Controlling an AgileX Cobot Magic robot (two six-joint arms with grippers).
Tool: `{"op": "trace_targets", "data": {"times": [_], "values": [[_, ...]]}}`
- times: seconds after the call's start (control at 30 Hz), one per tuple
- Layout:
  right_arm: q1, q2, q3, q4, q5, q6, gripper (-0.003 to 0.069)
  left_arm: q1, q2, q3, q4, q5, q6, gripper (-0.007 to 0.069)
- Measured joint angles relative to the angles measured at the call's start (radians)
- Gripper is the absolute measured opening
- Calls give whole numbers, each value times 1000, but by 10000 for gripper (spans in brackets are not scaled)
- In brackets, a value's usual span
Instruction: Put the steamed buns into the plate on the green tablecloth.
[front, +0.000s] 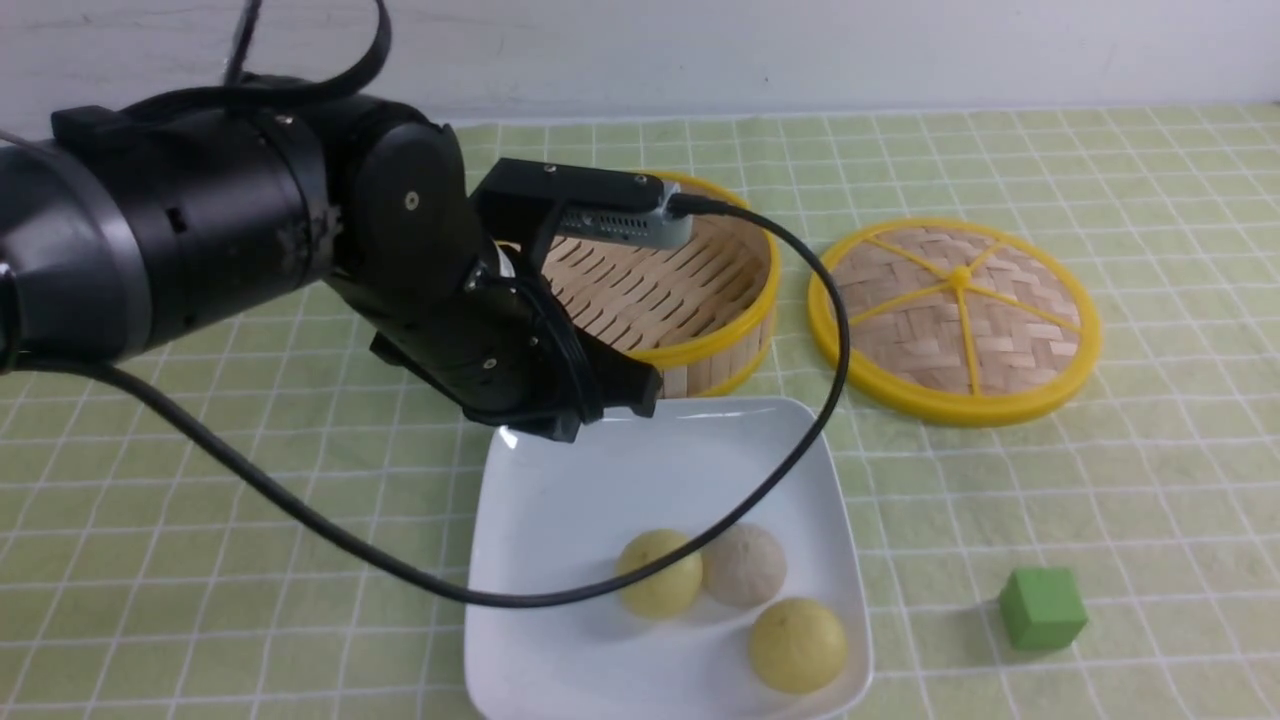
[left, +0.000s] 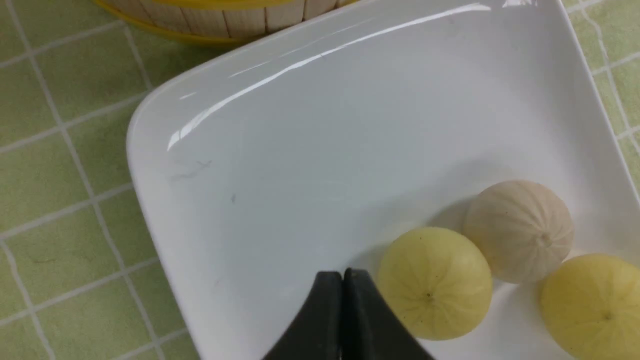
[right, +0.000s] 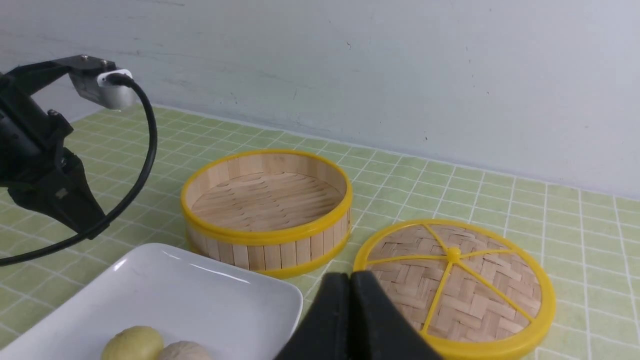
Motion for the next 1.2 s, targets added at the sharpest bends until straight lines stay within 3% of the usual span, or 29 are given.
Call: {"op": "trace_targets", "data": {"times": [0.1,0.33,0.5,0.8,1.0,1.07,1.2], "values": [[-16,-38,39,0,0,0,6,0,0,0,1,-4,0,13],[-242,-252,296,0,13,0,9,0,-1,0,13,-64,0,12],[-351,-312,435,0,30,0,13,0,-53,0,47,-51,0,12],[-380,-314,452,-10,98,-2,22,0,-315,12,156,72,0,12],[-380,-314,451,-10,101,-2,32,0,-546,171,204,182,-59,12],[-380,-314,451,-10,101,-2,36,0,-648,284,203,160,-111,12],[-380,-314,451,-10,101,-2,40,0,-836,551,198,-73,-260,12]]}}
